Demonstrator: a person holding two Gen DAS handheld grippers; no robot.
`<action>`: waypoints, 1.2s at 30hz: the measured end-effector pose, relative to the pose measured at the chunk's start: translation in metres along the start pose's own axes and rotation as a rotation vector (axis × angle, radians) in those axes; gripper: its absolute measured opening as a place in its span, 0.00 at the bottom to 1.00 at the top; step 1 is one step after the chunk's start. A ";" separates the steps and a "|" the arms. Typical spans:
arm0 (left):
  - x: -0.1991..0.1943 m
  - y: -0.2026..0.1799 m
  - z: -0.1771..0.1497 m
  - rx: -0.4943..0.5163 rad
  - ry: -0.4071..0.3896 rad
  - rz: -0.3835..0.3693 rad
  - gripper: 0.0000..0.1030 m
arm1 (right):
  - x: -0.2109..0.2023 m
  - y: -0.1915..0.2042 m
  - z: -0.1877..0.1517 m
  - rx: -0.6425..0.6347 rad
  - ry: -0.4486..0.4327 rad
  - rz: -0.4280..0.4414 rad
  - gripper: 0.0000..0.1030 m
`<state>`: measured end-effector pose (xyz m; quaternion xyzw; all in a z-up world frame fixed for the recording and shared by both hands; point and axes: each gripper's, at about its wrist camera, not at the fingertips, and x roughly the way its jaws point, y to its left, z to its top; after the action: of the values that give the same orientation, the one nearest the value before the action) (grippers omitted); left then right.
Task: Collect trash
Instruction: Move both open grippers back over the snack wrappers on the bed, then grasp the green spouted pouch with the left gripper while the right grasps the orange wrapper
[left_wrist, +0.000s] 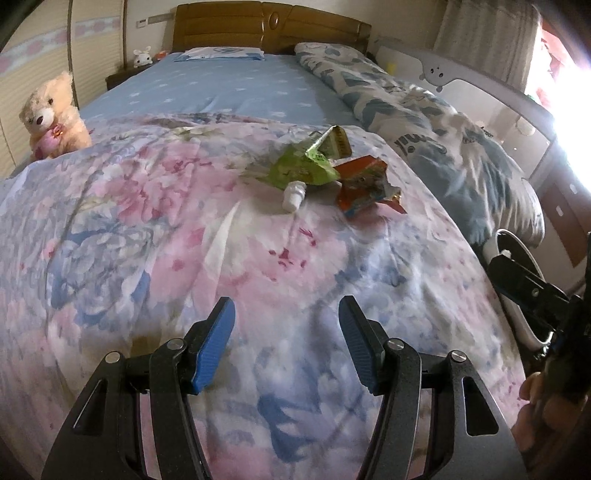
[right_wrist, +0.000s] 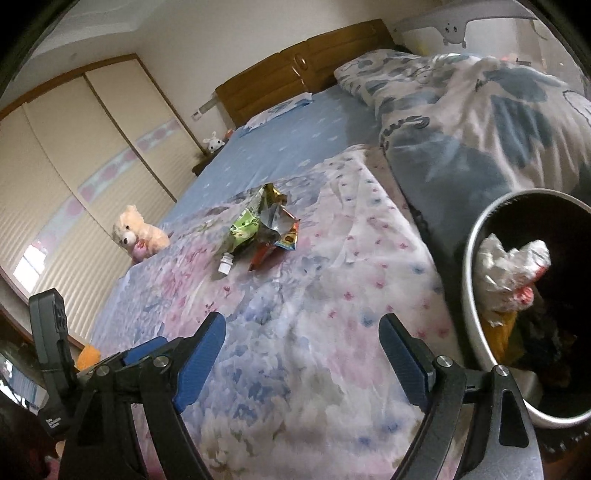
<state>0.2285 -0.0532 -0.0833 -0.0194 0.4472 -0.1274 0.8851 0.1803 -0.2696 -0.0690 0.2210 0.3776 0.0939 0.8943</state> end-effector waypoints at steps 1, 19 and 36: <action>0.002 0.000 0.002 0.004 0.000 0.002 0.58 | 0.002 0.001 0.002 -0.002 -0.002 0.003 0.84; 0.065 0.002 0.060 0.051 0.035 0.022 0.58 | 0.069 0.005 0.044 -0.030 0.015 0.031 0.83; 0.086 -0.012 0.081 0.130 0.012 0.004 0.18 | 0.122 0.012 0.063 -0.059 0.111 0.046 0.32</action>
<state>0.3389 -0.0925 -0.1006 0.0398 0.4434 -0.1547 0.8820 0.3109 -0.2386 -0.1016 0.1974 0.4185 0.1377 0.8758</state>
